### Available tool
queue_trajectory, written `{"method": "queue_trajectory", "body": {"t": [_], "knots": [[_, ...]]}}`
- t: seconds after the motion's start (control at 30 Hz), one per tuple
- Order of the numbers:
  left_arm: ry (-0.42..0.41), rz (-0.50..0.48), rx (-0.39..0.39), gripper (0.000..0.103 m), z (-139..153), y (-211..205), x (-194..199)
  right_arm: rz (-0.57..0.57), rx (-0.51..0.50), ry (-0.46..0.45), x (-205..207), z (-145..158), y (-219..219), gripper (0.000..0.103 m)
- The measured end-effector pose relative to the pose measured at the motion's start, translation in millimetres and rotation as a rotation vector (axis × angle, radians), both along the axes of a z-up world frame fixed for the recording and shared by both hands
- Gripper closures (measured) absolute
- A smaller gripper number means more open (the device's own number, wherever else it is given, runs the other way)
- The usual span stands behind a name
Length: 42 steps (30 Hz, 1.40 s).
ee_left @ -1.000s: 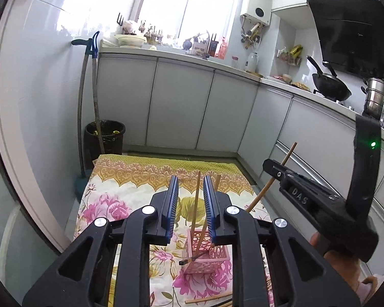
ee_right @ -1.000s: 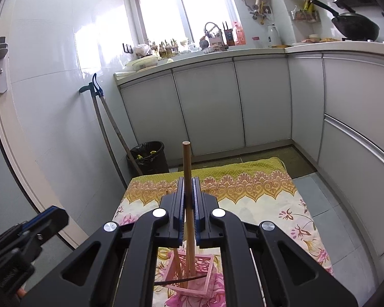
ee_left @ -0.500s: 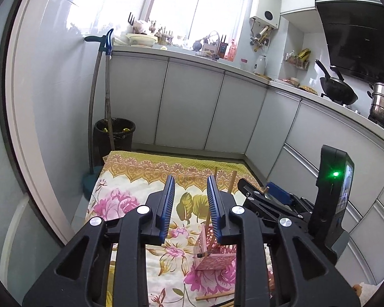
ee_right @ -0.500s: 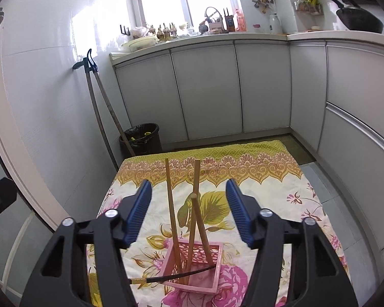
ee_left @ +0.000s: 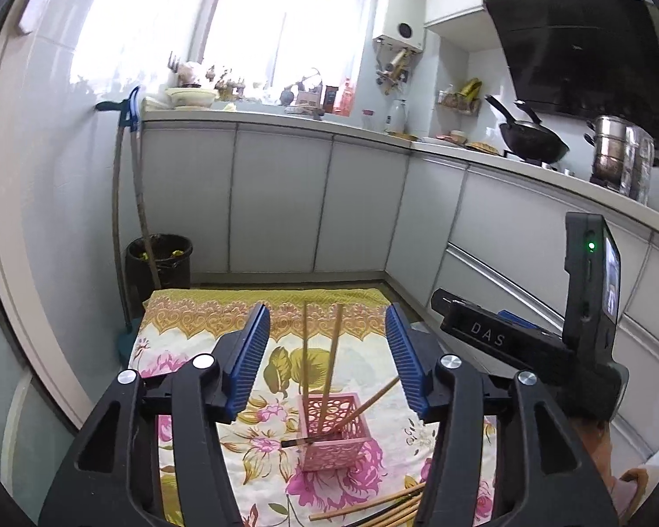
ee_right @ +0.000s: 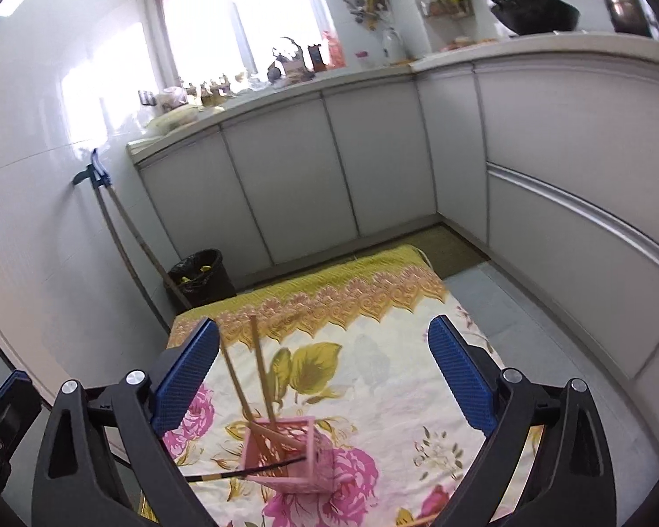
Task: Organize utensils
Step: 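Lower the held chopstick into the pink holder and open the right tool, then lower the left tool onto the chopstick pile and grasp one chopstick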
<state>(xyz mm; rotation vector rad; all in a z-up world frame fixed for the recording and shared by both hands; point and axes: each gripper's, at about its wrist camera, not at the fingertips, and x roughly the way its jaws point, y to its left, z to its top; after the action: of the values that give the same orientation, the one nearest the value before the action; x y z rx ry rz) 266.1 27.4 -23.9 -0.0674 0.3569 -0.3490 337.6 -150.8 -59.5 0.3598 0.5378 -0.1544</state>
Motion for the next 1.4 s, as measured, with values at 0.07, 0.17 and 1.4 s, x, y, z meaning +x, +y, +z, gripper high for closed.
{"method": "queue_trajectory", "body": {"t": [0.07, 0.17, 1.4], "knots": [[-0.006, -0.055, 0.033, 0.046, 1, -17, -4, -0.052, 0.029, 0.062, -8, -9, -26, 0.01], [0.035, -0.142, 0.071, 0.045, -2, -43, -3, -0.126, 0.052, 0.124, -28, -29, -61, 0.01], [0.75, -0.673, 0.873, 0.087, -262, -269, 94, -0.289, 0.264, 0.389, -94, -126, -196, 0.01]]}}
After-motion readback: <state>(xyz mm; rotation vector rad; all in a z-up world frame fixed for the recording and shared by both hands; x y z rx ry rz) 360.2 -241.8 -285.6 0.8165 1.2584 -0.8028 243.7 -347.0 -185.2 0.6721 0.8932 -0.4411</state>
